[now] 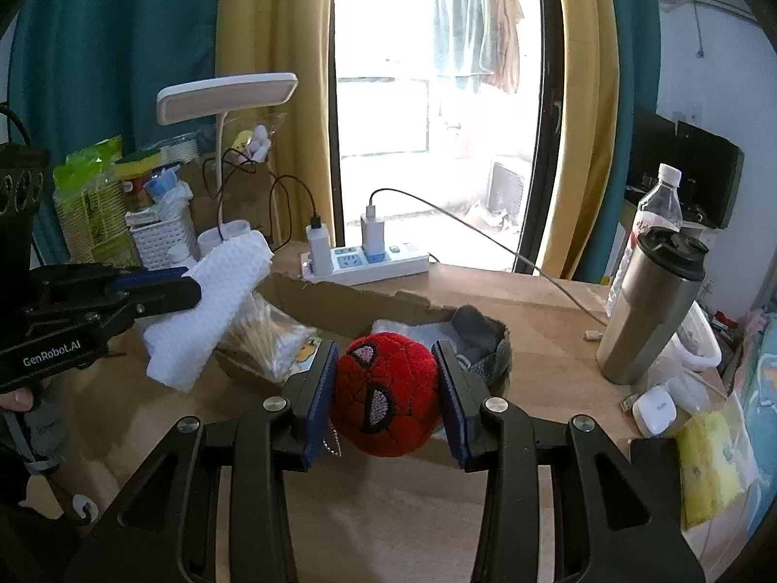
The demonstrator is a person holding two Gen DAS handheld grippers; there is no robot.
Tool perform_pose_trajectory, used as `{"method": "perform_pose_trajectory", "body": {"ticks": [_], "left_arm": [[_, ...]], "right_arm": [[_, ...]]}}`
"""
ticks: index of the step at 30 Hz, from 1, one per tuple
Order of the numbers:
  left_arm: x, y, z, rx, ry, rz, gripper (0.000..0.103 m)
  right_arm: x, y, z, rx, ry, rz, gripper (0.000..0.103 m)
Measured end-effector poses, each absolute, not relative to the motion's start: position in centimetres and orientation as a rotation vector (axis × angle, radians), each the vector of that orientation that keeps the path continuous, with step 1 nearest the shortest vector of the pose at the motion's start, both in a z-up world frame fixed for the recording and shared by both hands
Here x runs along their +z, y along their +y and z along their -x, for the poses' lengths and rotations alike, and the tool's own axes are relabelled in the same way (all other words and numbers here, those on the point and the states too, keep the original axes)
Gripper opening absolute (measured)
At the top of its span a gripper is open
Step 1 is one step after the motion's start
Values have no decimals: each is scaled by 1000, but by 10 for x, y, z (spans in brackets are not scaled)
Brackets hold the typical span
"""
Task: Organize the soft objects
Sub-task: 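Lift the paper towel with left tool while right tool carries the ball over the box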
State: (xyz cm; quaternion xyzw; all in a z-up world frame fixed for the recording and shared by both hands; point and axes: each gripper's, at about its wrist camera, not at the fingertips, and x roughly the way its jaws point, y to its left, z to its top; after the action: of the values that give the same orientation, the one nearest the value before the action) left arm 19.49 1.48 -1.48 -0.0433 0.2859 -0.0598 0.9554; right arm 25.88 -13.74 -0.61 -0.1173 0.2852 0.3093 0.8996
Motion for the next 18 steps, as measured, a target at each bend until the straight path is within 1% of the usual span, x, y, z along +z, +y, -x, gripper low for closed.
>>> {"method": "perform_pose_trajectory", "body": {"ticks": [7,18], "left_arm": [[-9,17,-214,-111,560,100,8],[-27,12,-255,-108,597,105,8]], "right_arm": [[-5,-144,-279,626,585,224,42],[-16,-144,-310,632,592,192,42]]}}
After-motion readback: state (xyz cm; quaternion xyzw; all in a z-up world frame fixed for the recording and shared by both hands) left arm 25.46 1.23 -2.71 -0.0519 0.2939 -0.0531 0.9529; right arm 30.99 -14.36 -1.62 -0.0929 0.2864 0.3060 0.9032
